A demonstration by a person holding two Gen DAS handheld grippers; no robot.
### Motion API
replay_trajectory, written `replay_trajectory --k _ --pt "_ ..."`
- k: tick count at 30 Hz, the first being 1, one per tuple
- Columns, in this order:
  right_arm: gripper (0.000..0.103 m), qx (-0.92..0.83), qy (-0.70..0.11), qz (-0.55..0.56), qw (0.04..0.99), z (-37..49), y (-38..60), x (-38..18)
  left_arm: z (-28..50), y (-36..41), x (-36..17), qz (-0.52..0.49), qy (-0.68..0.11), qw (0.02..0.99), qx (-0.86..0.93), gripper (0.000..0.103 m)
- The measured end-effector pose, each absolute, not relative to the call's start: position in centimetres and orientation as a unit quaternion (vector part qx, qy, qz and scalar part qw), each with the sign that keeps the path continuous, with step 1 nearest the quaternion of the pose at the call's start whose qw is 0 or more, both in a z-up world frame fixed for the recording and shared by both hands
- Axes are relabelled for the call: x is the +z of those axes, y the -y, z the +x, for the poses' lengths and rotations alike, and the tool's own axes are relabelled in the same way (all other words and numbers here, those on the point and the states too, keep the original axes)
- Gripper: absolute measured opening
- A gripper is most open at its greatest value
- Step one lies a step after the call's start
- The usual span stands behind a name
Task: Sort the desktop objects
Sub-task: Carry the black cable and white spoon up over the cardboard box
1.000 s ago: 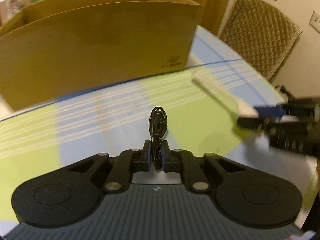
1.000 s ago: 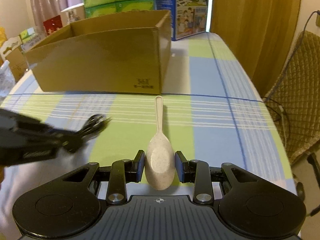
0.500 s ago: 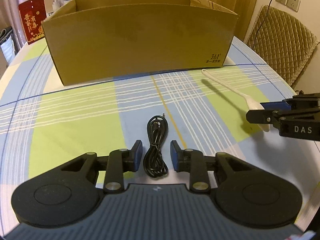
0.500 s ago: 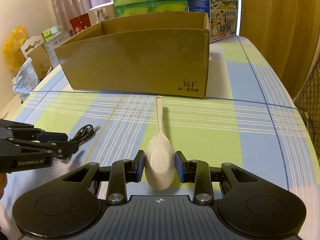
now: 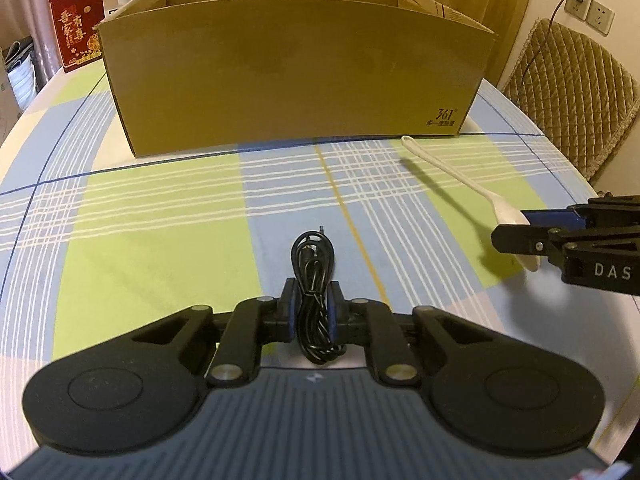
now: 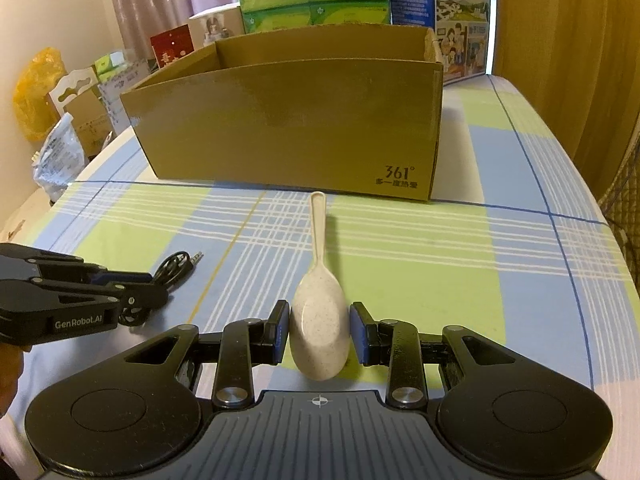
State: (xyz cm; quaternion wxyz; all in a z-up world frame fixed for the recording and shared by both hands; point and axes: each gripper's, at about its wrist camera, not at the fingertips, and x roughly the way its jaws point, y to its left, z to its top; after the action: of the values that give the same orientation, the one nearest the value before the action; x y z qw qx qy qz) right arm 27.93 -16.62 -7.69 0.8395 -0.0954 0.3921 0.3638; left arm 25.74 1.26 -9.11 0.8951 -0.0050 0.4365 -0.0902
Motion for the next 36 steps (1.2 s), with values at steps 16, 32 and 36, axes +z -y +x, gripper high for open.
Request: replay_trajectory --k 16,32,36 --pt "0.030 0.362 -0.374 -0.097 0.849 26.9 17.1 -6.5 24.8 0.0 -7.6 -0.025 -0.430 0.898 -0.097 0.010" --pt "0.030 0.359 -0.347 -0.080 0.863 22.7 18.7 -2.2 21.3 -0.3 -3.3 -0.032 -0.409 0.908 -0.088 0.010" --pt "0.030 0.361 -0.336 -0.077 0.866 22.1 18.7 -0.8 20.7 -0.4 -1.6 -0.029 -0.400 0.912 -0.085 0.010"
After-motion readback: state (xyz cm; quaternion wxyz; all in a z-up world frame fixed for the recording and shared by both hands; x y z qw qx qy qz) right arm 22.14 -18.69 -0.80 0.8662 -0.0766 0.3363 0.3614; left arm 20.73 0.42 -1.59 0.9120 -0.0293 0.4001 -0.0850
